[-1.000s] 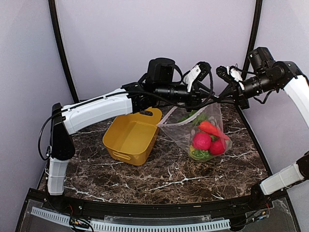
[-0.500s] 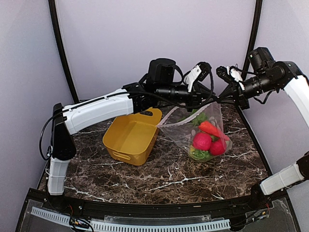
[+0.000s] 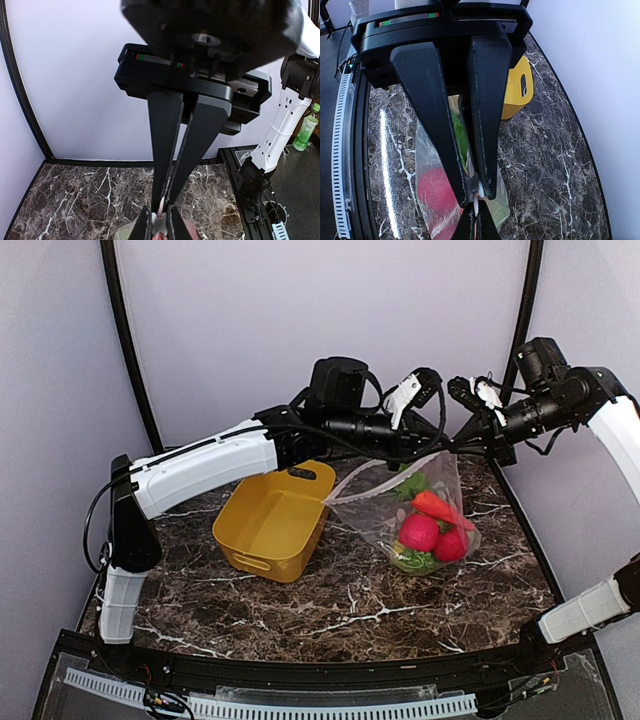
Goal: Place the food in the zip-top bag and seal the zipper
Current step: Zip the zipper of the food storage bag.
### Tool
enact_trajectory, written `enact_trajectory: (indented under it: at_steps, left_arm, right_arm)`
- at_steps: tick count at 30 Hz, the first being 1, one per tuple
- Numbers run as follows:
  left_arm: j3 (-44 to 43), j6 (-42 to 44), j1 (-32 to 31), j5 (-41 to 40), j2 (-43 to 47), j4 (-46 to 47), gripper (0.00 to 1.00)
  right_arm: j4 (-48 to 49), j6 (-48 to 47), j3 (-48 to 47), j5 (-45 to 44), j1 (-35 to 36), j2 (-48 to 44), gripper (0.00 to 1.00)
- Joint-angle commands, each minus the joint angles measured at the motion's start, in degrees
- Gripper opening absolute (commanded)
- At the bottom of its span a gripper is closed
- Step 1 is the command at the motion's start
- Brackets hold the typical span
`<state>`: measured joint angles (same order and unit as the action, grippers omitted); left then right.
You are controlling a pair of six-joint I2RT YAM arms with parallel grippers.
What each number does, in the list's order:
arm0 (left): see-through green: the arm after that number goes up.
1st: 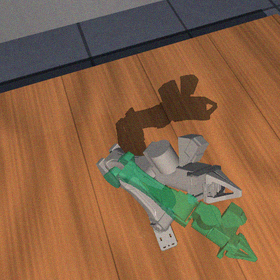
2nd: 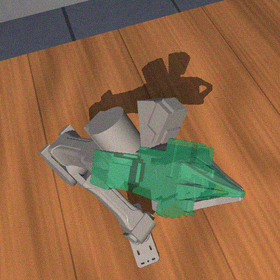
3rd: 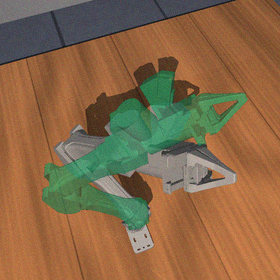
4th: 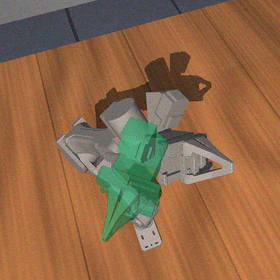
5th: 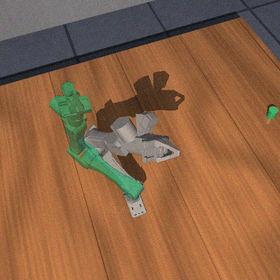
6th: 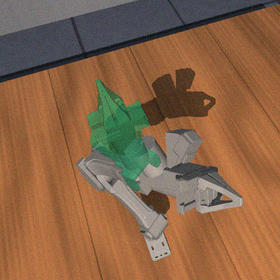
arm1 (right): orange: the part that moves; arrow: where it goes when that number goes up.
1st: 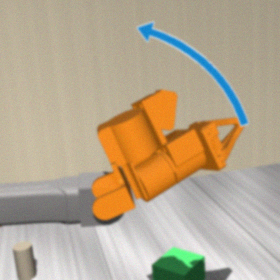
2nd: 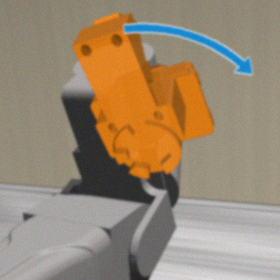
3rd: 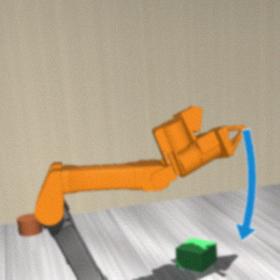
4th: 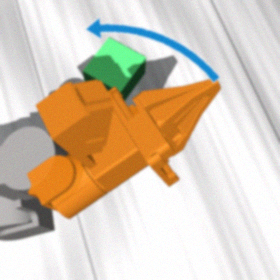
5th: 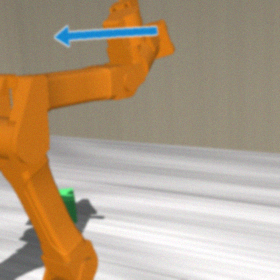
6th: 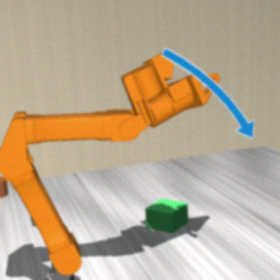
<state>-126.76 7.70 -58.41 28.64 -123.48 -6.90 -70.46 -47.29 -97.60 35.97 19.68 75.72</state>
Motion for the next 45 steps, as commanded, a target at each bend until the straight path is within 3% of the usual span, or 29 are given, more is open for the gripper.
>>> enact_trajectory:
  at_steps: [1, 8, 17, 31, 37, 45]
  left_arm:
    - [-2.56, 0.97, -0.12, -1.97, -0.36, -5.20, 0.01]
    - [-4.56, -3.52, 1.47, 0.86, -0.28, -7.76, 0.01]
    - [-1.43, -0.74, 3.94, 0.43, 2.09, -13.13, 0.01]
    - [18.36, 1.75, 6.33, -3.27, 13.82, -8.85, 0.01]
    - [28.99, 1.04, 7.84, -4.14, 19.66, -5.72, 0.01]
    - [36.23, 1.63, 8.25, -6.29, 23.30, -4.06, 0.01]
  right_arm:
    - [2.59, 0.75, -0.03, 0.47, 0.53, -0.71, 0.00]
    - [2.83, -0.08, -1.85, -0.06, -2.37, -0.80, 0.00]
    - [2.75, -0.74, -3.64, 4.05, -9.91, 0.28, 0.00]
    - [5.76, -1.32, -1.36, 6.33, -17.85, 2.27, 0.00]
    - [6.63, -1.02, -1.02, 6.71, -19.03, 2.91, 0.00]
    - [7.74, 0.12, -0.23, 7.62, -19.15, 3.31, 0.00]
